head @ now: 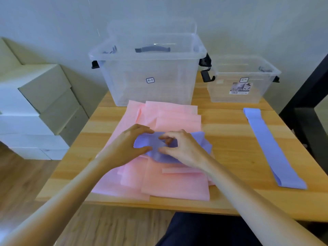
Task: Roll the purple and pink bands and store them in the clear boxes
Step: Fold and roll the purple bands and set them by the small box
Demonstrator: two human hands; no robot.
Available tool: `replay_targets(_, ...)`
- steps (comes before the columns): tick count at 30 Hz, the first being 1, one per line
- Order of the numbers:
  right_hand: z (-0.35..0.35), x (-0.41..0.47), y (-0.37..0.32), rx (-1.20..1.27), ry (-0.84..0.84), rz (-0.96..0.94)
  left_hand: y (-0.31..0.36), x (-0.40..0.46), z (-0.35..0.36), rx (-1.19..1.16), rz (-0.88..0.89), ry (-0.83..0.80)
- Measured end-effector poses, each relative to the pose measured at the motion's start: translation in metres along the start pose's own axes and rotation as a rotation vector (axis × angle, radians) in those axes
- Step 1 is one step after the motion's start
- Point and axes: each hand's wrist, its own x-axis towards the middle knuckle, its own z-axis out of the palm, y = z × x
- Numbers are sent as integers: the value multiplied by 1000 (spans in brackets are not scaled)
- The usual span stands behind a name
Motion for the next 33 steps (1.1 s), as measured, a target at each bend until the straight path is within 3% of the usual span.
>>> replay_targets(4, -19, -10, -4, 233, -34, 27, 8, -2, -2, -21, 5, -40)
replay_targets(7, -43, -20, -12, 486, 25, 52, 25, -8, -6, -174, 54, -44)
replay_targets(13, -84, -33, -32, 807, 110, -17, 89, -12, -6, -339, 193, 276)
replay_targets(18, -101, -41, -43, 808, 191, -86, 128, -2, -10, -516, 113, 402)
replay_targets(29, -139, -58, -74, 579, 507, -239, 191, 12, -43, -899, 184, 247)
replay_targets(33, -151, -70, -87, 575, 609, -286, 217, 21, -53, -838, 222, 287)
